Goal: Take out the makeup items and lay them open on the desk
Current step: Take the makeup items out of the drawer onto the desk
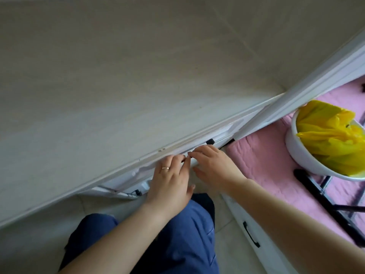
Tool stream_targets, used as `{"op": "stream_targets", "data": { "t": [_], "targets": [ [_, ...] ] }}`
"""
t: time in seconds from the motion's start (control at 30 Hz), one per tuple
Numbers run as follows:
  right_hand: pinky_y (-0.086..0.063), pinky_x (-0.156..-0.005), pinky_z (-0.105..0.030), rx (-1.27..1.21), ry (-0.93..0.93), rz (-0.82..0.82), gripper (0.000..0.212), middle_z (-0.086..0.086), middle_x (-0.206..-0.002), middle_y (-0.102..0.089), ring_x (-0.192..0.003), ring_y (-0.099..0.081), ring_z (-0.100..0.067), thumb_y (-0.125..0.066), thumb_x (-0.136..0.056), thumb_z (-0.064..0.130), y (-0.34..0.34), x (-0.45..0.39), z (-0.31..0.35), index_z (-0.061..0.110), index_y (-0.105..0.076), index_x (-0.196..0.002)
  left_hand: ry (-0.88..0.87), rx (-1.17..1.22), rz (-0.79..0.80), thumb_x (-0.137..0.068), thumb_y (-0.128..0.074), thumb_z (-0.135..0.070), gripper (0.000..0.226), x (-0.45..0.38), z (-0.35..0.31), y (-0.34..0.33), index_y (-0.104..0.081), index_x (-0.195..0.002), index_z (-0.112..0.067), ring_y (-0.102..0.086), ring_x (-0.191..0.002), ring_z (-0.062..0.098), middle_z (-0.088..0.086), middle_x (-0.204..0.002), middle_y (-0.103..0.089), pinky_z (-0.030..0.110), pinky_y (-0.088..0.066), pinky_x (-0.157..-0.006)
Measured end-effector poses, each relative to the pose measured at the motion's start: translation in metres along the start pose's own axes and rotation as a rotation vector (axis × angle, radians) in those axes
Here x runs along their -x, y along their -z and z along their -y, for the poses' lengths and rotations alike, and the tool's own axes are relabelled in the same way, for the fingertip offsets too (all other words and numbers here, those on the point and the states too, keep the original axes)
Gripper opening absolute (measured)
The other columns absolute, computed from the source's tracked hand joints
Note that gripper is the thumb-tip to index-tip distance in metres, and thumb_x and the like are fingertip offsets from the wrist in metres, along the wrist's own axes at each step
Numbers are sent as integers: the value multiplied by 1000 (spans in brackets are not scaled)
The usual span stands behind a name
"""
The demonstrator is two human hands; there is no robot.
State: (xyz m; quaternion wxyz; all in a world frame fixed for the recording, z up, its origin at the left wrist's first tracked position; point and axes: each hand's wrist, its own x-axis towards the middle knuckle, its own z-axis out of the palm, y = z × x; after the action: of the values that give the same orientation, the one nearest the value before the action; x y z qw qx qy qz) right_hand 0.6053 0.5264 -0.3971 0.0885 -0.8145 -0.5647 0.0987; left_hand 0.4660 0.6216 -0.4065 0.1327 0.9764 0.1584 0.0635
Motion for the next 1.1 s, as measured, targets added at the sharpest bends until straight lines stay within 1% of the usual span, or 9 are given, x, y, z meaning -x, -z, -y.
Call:
{"op": "stream_targets", "data": {
  "t": [0.13,0.23,0.33,0.47,0.57,0.63,0.73,0.9,1.1],
  "targets": [
    [-52,-86,-39,-19,-15,-191,34,-5,-107,-67,-100,-62,-28,-67,-79,19,-15,9,1,12,-66,-112,-19,-40,-90,-65,-69,-45,68,5,1,-20,-57,-124,-13,-54,-106,24,1,-114,-58,37,-49,-87],
    [-44,-95,-34,-4,-64,-215,34,-3,-117,-63,-111,-56,-24,-63,-86,19,-22,25,7,15,-63,-120,-37,-58,-94,-69,-68,-43,65,16,-6,-24,-56,-125,-13,-54,-107,26,3,-114,-58,38,-48,-87],
    [-43,-98,-35,-11,-96,-230,36,-3,-122,-61,-117,-54,-23,-62,-86,17,-26,46,11,15,-61,-122,-37,-42,-53,-77,-64,-42,64,31,-22,-22,-49,-133,-13,-49,-117,27,5,-124,-54,39,-43,-96],
    [-51,-90,-40,23,-75,-260,33,-5,-114,-65,-107,-61,-26,-67,-82,15,-28,86,13,15,-66,-115,-75,-47,-3,-86,-54,-42,65,57,-50,-17,-34,-142,-15,-35,-129,25,5,-139,-40,37,-31,-108],
    [-54,-84,-38,38,-73,-308,35,-5,-108,-67,-99,-65,-27,-72,-76,12,-32,112,14,13,-68,-111,-122,-61,37,-87,-53,-41,66,73,-63,-14,-31,-143,-13,-29,-135,25,4,-145,-34,37,-27,-110],
    [-55,-82,-37,54,-65,-325,36,-4,-107,-68,-97,-66,-27,-73,-74,11,-34,126,16,13,-68,-109,-141,-68,51,-88,-53,-39,64,80,-70,-13,-32,-143,-13,-29,-135,26,4,-145,-34,36,-26,-109],
    [-54,-86,-40,103,-44,-330,36,-3,-111,-67,-102,-64,-25,-69,-77,13,-36,147,16,15,-67,-113,-168,-102,53,-88,-53,-38,62,90,-85,-11,-33,-141,-12,-31,-133,26,6,-143,-37,35,-27,-108],
    [-54,-84,-41,125,-74,-330,35,0,-113,-66,-104,-63,-24,-66,-79,17,-45,175,12,19,-66,-114,-214,-149,61,-88,-53,-39,62,110,-103,-15,-35,-140,-10,-37,-129,27,7,-140,-42,37,-32,-105],
    [-55,-81,-39,128,-96,-365,33,2,-111,-66,-101,-64,-22,-67,-80,16,-51,205,16,21,-67,-112,-268,-158,79,-89,-52,-40,60,127,-117,-20,-32,-139,-13,-34,-130,23,2,-141,-38,34,-30,-104]
  ]
}}
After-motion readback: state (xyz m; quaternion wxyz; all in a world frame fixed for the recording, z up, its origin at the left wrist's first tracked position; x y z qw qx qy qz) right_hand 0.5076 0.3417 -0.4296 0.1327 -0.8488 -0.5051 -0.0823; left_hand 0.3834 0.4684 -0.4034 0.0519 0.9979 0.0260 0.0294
